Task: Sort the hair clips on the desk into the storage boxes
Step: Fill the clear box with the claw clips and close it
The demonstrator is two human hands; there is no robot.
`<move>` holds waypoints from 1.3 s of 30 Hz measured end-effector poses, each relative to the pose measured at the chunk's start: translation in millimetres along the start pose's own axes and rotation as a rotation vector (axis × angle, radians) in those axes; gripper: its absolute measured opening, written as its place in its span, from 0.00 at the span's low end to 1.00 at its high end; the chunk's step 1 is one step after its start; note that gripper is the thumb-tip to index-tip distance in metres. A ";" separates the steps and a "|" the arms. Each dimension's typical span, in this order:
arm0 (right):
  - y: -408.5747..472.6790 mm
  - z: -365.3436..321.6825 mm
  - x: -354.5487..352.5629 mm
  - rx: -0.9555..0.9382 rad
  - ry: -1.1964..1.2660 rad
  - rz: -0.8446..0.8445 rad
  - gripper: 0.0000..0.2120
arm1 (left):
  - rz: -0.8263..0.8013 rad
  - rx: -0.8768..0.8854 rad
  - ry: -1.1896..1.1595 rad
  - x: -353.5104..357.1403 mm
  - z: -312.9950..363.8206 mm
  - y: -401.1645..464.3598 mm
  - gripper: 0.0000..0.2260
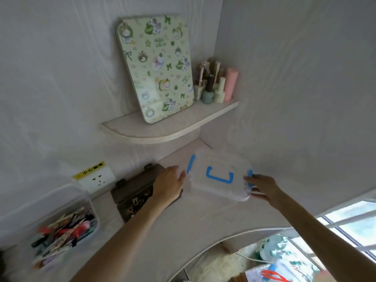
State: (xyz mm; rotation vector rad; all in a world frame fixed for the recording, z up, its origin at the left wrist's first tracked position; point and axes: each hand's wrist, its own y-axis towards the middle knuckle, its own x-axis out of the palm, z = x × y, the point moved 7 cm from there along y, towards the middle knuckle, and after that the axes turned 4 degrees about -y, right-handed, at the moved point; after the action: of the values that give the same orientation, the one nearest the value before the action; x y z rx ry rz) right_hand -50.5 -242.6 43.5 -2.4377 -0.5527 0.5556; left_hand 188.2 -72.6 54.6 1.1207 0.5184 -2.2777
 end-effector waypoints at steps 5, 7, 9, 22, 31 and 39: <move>-10.1 3.8 -4.5 0.003 -0.021 -0.081 0.15 | -0.150 -0.151 -0.163 36.6 12.9 15.6 0.22; -9.7 14.0 -4.4 -0.002 0.047 -0.091 0.14 | -0.099 -0.142 -0.190 31.9 8.9 17.0 0.21; -8.4 27.3 -3.5 0.004 0.120 -0.123 0.13 | -0.100 -0.135 -0.207 28.3 5.6 17.7 0.23; -6.7 28.4 -19.5 -0.102 0.093 0.230 0.08 | 0.077 -0.062 -0.183 -2.9 10.3 5.9 0.11; -31.2 -2.3 10.7 -0.087 -0.241 0.063 0.30 | -0.155 -0.076 -0.345 -2.1 41.3 19.3 0.09; -68.4 -14.8 23.5 -0.330 -0.446 0.141 0.38 | 0.010 0.055 -0.350 -17.2 60.7 5.8 0.08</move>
State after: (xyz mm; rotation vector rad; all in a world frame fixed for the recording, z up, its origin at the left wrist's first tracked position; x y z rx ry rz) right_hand -41.3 -186.1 90.1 -2.6842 -0.6994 1.1654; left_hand 164.0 -105.4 103.1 0.7212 0.3110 -2.4208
